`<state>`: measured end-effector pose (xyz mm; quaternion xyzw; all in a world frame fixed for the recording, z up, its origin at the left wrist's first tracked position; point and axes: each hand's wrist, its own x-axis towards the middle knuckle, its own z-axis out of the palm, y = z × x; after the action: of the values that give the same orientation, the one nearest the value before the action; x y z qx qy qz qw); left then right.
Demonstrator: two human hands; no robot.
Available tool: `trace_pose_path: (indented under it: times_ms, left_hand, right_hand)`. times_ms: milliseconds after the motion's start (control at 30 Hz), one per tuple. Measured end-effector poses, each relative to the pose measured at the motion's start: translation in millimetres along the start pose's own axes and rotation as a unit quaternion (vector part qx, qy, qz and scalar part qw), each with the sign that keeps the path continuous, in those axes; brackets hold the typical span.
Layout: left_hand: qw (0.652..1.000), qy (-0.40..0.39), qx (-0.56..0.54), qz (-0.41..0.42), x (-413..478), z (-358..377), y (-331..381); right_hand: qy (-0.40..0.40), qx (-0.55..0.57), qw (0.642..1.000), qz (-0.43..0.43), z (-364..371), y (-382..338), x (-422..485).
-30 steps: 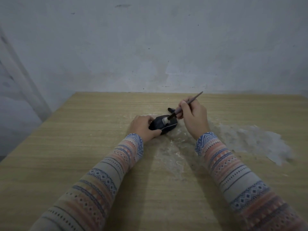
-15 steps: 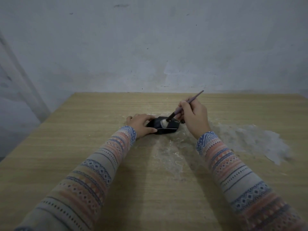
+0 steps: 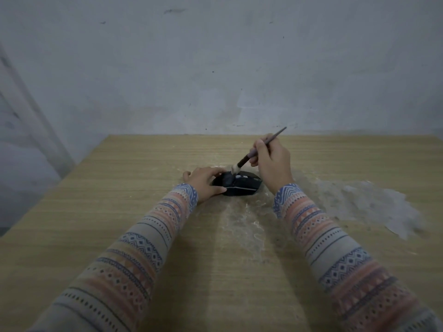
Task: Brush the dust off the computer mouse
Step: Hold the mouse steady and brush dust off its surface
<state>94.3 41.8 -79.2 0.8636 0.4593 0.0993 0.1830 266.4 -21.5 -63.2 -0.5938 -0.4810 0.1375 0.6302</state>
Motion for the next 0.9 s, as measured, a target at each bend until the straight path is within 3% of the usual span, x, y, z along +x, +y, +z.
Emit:
trace_pose_path:
  times_ms: [100, 233, 400, 533, 633, 767, 900]
  left_hand:
    - [1.000, 0.000, 0.003, 0.003, 0.6, 0.1, -0.1]
    - [1.000, -0.001, 0.004, 0.002, 1.2, 0.5, -0.9]
    - [1.000, 0.007, -0.006, 0.003, 0.2, 1.7, -3.1]
    - [1.000, 0.005, -0.013, 0.002, 1.6, 2.2, -4.0]
    - [1.000, 0.005, -0.010, 0.000, 1.1, 1.2, -2.4]
    - [1.000, 0.015, -0.005, -0.012, -0.9, 1.3, 4.2]
    - [0.999, 0.029, 0.002, -0.027, -2.6, 4.4, 7.4]
  right_hand:
    - [-0.063, -0.059, 0.996, 0.017, 4.3, -1.4, 1.2]
    - [-0.015, -0.066, 0.997, -0.030, 3.1, -6.0, -3.1]
    - [-0.082, -0.037, 0.995, -0.033, 5.2, -7.6, -15.6]
    - [-0.009, -0.054, 0.996, -0.064, 1.7, -7.3, -16.4]
    - [-0.039, -0.066, 0.996, -0.039, 0.9, -6.2, -18.0]
    - [0.007, -0.069, 0.996, -0.048, -1.8, -5.3, -19.6]
    - [-0.031, -0.046, 0.998, -0.012, -7.2, -6.3, -18.9]
